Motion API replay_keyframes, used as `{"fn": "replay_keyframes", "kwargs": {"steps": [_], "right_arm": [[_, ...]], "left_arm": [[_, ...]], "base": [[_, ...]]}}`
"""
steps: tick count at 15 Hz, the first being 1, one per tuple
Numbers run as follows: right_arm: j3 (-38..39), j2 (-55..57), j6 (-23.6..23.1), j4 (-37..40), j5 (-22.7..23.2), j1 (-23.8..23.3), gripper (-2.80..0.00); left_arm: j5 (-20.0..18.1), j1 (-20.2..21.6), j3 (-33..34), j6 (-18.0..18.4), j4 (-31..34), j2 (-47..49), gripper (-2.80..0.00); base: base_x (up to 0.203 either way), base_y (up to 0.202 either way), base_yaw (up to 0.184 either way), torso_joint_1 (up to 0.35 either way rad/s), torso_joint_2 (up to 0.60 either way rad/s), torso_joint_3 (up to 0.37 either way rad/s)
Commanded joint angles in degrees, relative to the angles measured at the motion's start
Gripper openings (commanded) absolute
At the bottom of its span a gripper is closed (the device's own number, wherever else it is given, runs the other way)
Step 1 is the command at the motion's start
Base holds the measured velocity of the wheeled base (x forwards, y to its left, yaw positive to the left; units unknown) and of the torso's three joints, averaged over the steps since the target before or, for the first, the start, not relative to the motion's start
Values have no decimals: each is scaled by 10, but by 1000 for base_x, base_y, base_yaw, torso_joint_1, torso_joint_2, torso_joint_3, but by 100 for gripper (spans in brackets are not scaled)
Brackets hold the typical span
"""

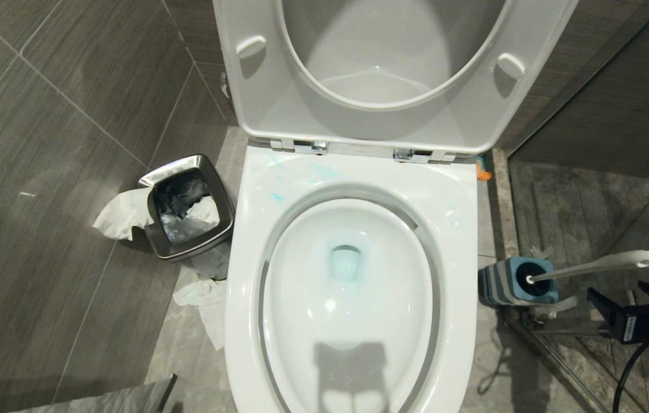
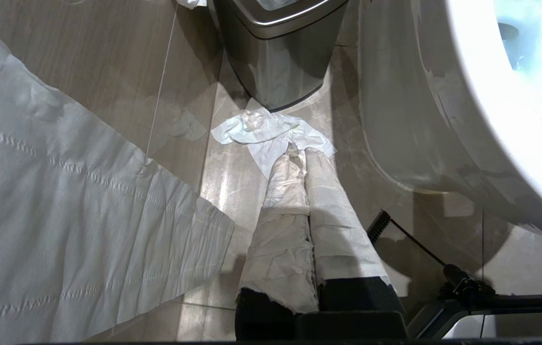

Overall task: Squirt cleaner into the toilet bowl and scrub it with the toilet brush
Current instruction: Scrub the toilet bowl

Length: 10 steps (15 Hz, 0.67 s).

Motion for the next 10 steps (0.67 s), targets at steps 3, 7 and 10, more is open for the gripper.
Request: {"fn": "replay_keyframes", "kwargs": {"steps": [3,7,10], "right_arm": [[-20,-3,14,-5,1,-36,0],[-64,37,22,-5,6,-36,0],[-73,62,24,-5,22,-36,0]], "left_arm": [[0,0,1,0,0,1,-280],[0,0,1,0,0,0,-280],[0,0,1,0,0,1,-280]], "base": [[0,0,0,0,0,0],[0,0,0,0,0,0],[0,0,0,0,0,0]]}}
